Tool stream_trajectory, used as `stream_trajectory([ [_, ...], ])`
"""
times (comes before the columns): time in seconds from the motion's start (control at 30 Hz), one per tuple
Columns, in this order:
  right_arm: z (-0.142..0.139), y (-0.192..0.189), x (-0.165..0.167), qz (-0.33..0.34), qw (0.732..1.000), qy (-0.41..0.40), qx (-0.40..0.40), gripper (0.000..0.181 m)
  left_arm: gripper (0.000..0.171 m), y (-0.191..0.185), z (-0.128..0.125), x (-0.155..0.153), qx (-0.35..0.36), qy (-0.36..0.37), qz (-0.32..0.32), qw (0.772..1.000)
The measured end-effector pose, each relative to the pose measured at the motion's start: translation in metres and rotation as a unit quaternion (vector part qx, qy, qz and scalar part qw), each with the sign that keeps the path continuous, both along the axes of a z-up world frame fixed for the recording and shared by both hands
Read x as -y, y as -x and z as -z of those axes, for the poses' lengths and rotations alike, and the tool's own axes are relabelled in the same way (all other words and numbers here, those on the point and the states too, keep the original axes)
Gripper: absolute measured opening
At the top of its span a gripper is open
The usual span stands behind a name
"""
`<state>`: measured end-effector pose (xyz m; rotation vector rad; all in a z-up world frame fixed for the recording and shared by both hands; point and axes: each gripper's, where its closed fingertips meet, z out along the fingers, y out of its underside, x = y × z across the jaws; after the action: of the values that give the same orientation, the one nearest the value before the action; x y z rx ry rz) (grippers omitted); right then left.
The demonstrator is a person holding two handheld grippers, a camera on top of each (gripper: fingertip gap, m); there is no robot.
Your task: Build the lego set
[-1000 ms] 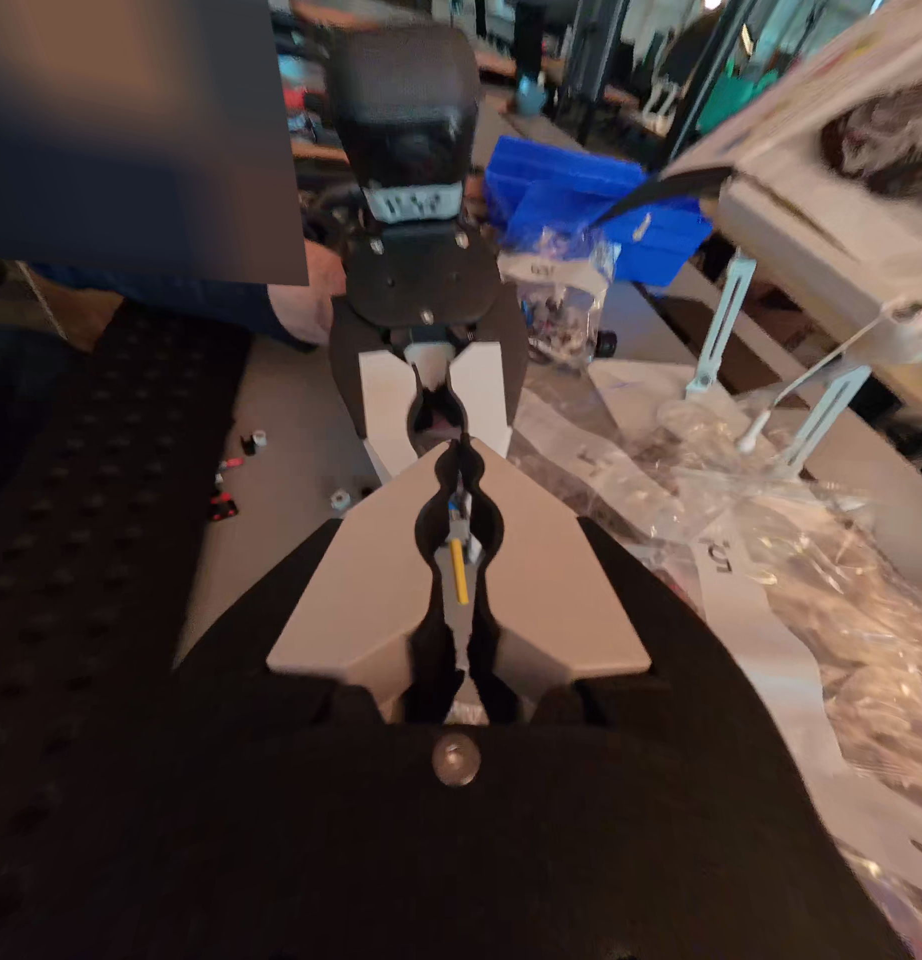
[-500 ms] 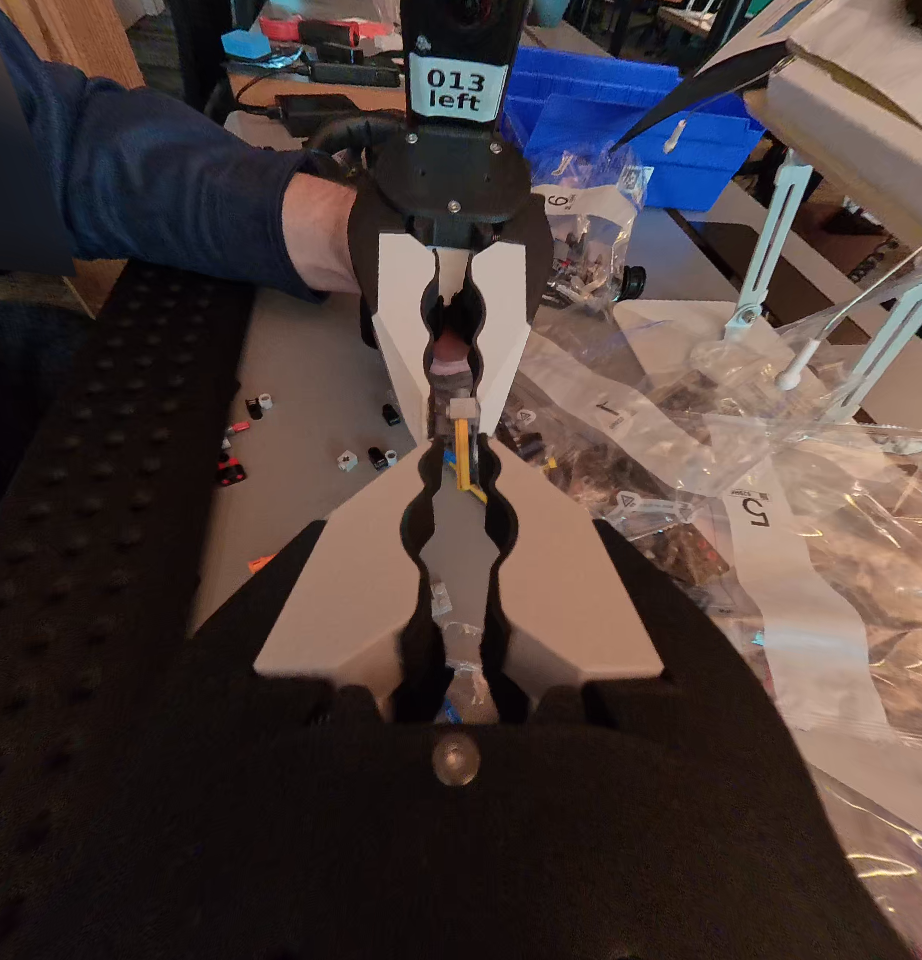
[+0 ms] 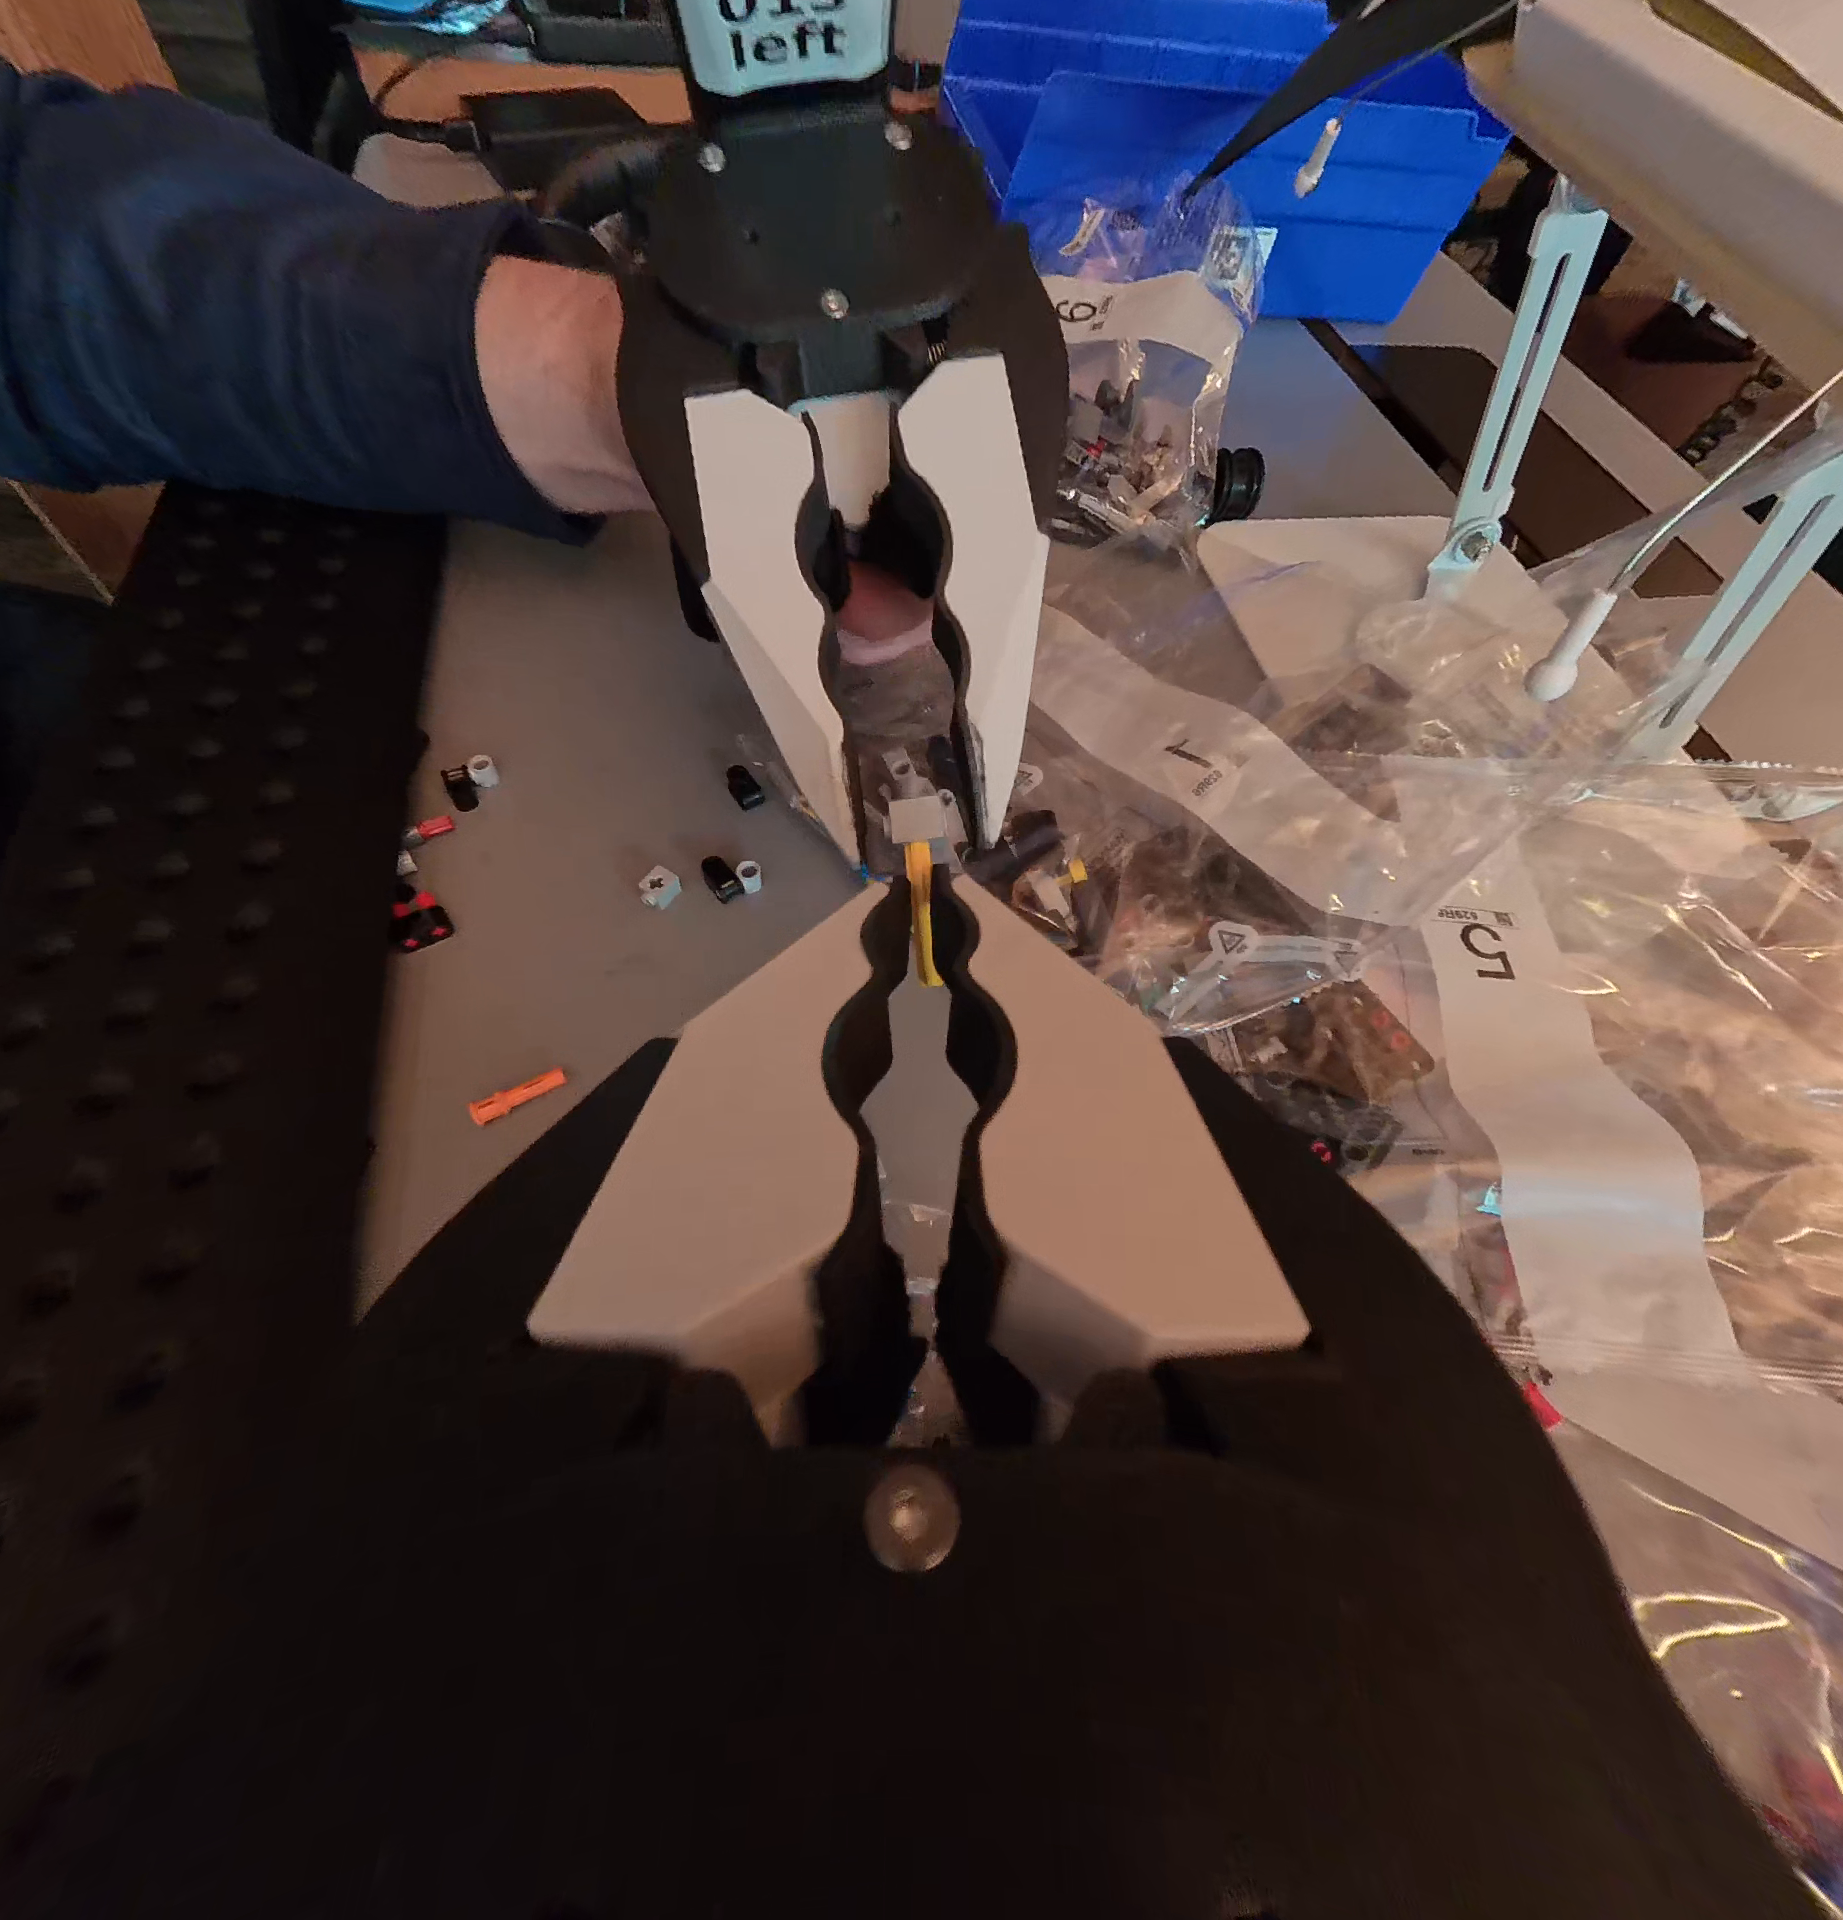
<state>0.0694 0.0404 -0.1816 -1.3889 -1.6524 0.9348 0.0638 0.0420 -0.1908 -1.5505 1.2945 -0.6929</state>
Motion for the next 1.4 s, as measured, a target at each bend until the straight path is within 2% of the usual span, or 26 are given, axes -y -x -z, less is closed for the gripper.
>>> stream_trajectory([
  [0.13,0.004,0.000,-0.003,0.005,1.000,0.006,0.010,0.001,0.018,0.005,0.001,-0.002,-0.020,-0.022,-0.010,1.000],
  [0.33,0.010,0.001,-0.002,0.002,1.000,0.010,0.023,0.001,0.017,0.007,-0.007,-0.001,-0.008,-0.036,-0.007,0.999],
  [0.6,0.009,0.002,0.000,0.002,1.000,0.017,0.016,0.001,0.006,0.001,0.004,0.002,-0.040,-0.047,-0.002,0.998],
  [0.73,0.004,0.004,0.001,-0.002,1.000,0.026,-0.004,0.002,0.005,0.001,-0.001,0.002,-0.027,-0.046,-0.001,0.999],
  [1.03,0.009,0.003,0.002,0.004,0.999,-0.026,0.028,0.001,0.005,-0.002,-0.002,0.004,-0.034,-0.055,-0.002,0.998],
  [1.4,-0.003,0.004,0.014,-0.023,1.000,-0.010,-0.001,0.001,0.005,-0.001,-0.019,0.016,0.000,-0.041,0.030,0.999],
])
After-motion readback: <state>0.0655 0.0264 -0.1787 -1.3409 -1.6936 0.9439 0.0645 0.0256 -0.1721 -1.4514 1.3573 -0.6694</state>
